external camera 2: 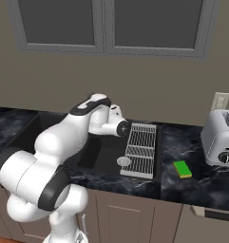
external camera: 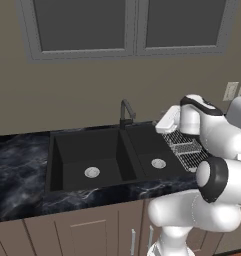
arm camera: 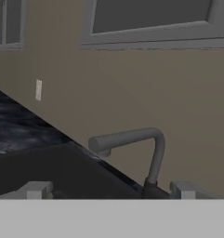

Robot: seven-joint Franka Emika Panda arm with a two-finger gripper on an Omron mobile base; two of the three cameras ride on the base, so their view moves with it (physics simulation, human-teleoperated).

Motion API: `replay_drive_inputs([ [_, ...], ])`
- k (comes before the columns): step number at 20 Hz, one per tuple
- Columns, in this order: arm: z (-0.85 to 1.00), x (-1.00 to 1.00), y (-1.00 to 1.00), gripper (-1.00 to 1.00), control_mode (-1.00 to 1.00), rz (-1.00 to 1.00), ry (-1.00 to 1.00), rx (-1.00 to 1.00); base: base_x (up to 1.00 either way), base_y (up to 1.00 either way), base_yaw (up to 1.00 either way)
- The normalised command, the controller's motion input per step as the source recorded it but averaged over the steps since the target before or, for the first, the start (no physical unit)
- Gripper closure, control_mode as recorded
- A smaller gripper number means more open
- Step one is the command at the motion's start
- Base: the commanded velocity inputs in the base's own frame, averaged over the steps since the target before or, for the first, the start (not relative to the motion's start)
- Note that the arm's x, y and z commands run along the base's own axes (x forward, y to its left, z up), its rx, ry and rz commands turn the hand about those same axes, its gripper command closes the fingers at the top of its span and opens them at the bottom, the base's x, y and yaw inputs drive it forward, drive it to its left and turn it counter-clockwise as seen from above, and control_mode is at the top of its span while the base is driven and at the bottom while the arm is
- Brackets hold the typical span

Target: Soak the sponge with water for a few seconds and then drop it inside the sink.

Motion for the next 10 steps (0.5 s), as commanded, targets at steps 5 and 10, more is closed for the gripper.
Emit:
replay_drive_inputs([
  [5, -0.05, 0.12, 0.0, -1.0, -1.0, 0.0, 0.0, 0.0, 0.0, 0.0, 0.0],
  [10, -0.07, 0.04, 0.0, -1.0, -1.0, 0.0, 0.0, 0.0, 0.0, 0.0, 0.0],
])
